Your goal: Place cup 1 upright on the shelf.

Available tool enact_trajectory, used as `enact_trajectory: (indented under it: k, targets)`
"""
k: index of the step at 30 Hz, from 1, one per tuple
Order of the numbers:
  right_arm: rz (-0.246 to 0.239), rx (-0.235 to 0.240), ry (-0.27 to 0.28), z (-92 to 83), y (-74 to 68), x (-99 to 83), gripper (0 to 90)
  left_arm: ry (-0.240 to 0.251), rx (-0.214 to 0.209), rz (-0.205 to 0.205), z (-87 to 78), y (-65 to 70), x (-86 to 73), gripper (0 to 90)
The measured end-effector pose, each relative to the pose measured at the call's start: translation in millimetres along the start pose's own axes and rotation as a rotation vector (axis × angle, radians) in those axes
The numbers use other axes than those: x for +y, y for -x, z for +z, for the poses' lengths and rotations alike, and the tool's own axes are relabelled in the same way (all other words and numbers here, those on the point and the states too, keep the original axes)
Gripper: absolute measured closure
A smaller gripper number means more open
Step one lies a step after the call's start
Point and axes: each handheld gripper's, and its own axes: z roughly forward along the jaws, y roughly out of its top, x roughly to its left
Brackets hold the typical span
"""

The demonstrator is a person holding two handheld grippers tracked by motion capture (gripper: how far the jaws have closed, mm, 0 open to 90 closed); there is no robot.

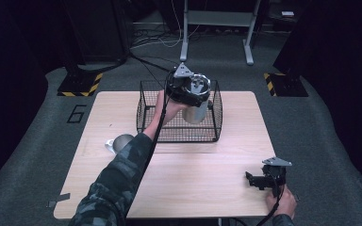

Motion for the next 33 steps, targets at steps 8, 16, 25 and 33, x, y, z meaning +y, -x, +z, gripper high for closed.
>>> enact_trajectory:
  k: [8,16,25,33]
  targets:
    - [0.001,0.0,0.0,0.0,0.0,0.0,0.0,-0.014,0.02,-0.012,13.0,-4.9,-0.2,3.7]
    - [0.001,0.0,0.0,0.0,-0.1,0.0,0.0,-0.03,0.034,-0.041,25.7,-8.7,-6.2,3.7]
    - [0.0,0.0,0.0,0.0,0.0,0.0,0.0,-0.048,0.058,-0.076,42.2,-12.6,-14.6,3.7]
    - [0.0,0.001,0.0,0.0,0.0,0.0,0.0,-0.065,0.062,-0.111,58.0,-9.5,-23.6,3.7]
